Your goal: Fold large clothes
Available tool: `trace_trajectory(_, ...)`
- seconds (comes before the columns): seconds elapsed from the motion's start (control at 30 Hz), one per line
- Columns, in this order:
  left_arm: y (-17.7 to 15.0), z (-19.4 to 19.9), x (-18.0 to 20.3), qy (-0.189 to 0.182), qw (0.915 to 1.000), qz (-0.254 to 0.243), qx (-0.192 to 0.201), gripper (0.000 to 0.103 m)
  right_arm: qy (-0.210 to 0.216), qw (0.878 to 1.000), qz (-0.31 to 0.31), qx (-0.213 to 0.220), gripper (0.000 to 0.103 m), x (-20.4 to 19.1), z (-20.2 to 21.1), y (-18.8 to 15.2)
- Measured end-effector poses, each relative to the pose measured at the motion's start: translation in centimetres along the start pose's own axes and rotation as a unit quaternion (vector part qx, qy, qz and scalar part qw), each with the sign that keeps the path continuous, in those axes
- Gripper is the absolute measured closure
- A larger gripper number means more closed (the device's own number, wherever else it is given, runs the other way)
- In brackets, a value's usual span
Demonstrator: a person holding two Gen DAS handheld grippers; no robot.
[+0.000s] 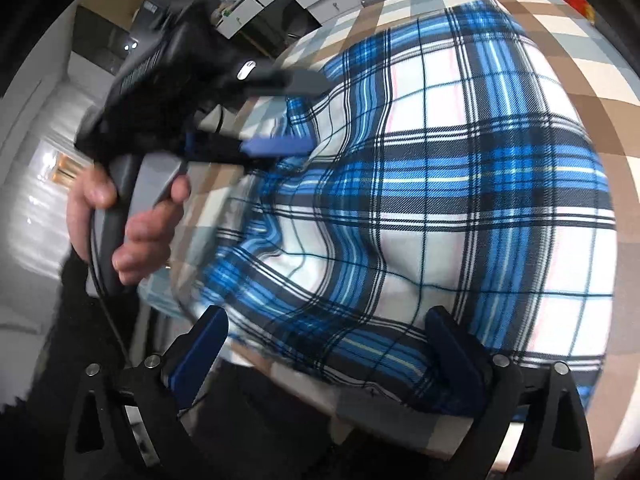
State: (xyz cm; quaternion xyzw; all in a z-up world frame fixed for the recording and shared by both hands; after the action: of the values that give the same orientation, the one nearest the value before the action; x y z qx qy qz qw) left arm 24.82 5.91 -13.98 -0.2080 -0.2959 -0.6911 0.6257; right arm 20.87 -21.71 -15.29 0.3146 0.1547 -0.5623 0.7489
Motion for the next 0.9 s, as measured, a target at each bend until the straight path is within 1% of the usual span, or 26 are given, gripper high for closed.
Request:
trace_trajectory(0.1, -2.9, 1.5, 0.9, 0.000, 0.9996, -0.029, 0.005, 0.010, -0.007, 0.999, 0.008, 0.047, 0.003, -0.1, 4.3, 1.2)
trace_trajectory(0.13, -4.0, 2.0, 1.4, 0.002, 0.9990, -0.042, 0.013, 0.010, -0.012, 0.998, 0.014, 0.060, 0.003, -0.3, 5.4, 1.6)
trace_trajectory(0.2, -5.0, 1.9, 2.2, 0.001, 0.9982, -0.056, 0.023, 0.010, -0.024, 0.996, 0.012, 0.088, 0.003, -0.6, 7.7, 3.5)
trace_trajectory(0.23, -5.9, 1.5, 2.8, -0.006, 0.9973, -0.072, 0.018, 0.010, -0.029, 0.995, 0.011, 0.097, 0.003, -0.9, 8.3, 4.7)
trace_trajectory(0.27, -6.2, 1.2, 2.7, -0.002, 0.9969, -0.077, 0.017, 0.010, -0.038, 0.994, 0.018, 0.099, 0.003, -1.4, 8.3, 6.1)
trace_trajectory(0.3, -6.4, 0.6, 3.1, 0.013, 0.9964, -0.081, 0.018, 0.010, -0.058, 0.993, 0.026, 0.097, 0.003, -1.9, 8.1, 7.1)
trace_trajectory(0.33, -7.0, -0.1, 3.3, 0.031, 0.9955, -0.088, 0.018, 0.010, -0.089, 0.991, 0.031, 0.094, 0.003, -2.3, 7.5, 8.1)
trace_trajectory(0.37, -7.4, -0.9, 3.2, 0.040, 0.9948, -0.092, 0.016, 0.010, -0.146, 0.985, 0.036, 0.085, 0.003, -2.8, 6.3, 9.7)
trace_trajectory(0.43, -7.6, -2.2, 3.0, 0.056, 0.9941, -0.092, 0.011, 0.010, -0.219, 0.972, 0.058, 0.057, 0.004, -3.2, 3.8, 11.7)
trace_trajectory(0.47, -7.7, -2.7, 2.8, 0.067, 0.9936, -0.090, 0.010, 0.010, -0.236, 0.968, 0.071, 0.041, 0.005, -3.2, 2.7, 12.7)
trace_trajectory(0.53, -8.2, -3.4, 2.2, 0.090, 0.9918, -0.090, 0.018, 0.010, -0.267, 0.960, 0.082, -0.001, 0.017, -3.0, -0.9, 14.0)
trace_trajectory(0.57, -8.5, -3.5, 2.3, 0.093, 0.9902, -0.100, 0.028, 0.010, -0.289, 0.954, 0.080, -0.018, 0.017, -3.0, -2.7, 14.5)
trace_trajectory(0.6, -8.7, -3.4, 2.4, 0.098, 0.9890, -0.104, 0.036, 0.010, -0.304, 0.949, 0.083, -0.022, 0.017, -2.0, -3.1, 13.4)
trace_trajectory(0.67, -9.2, -3.5, 2.6, 0.109, 0.9862, -0.115, 0.048, 0.010, -0.319, 0.943, 0.089, -0.023, 0.017, -0.7, -4.1, 12.8)
trace_trajectory(0.7, -9.2, -3.6, 2.8, 0.115, 0.9846, -0.120, 0.053, 0.010, -0.320, 0.943, 0.090, -0.024, 0.017, -0.2, -4.5, 13.0)
trace_trajectory(0.73, -9.3, -3.7, 3.0, 0.122, 0.9832, -0.124, 0.056, 0.010, -0.314, 0.945, 0.086, -0.022, 0.016, 0.1, -4.3, 13.0)
trace_trajectory(0.83, -9.5, -3.5, 3.3, 0.141, 0.9809, -0.117, 0.064, 0.010, -0.278, 0.958, 0.070, -0.015, 0.016, 0.4, -3.2, 13.3)
trace_trajectory(0.87, -9.7, -3.3, 3.4, 0.142, 0.9810, -0.113, 0.068, 0.010, -0.258, 0.964, 0.064, -0.003, 0.016, 0.2, -2.3, 13.1)
trace_trajectory(0.9, -9.8, -2.7, 3.4, 0.145, 0.9809, -0.105, 0.078, 0.010, -0.227, 0.972, 0.052, 0.017, 0.017, 0.2, -0.8, 12.6)
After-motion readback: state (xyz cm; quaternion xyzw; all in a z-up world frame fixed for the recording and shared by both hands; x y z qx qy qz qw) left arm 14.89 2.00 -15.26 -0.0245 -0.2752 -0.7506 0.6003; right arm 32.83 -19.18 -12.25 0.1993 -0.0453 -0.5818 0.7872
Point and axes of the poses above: each gripper's, at about its wrist camera, not at the fingertips, and z roughly against the way its jaws point, x to its right, y to its top, the point moved 1 cm from there along -z, roughly the way its jaws point, and after that the axes turned 6 degrees about -x, right-handed, at the moved point
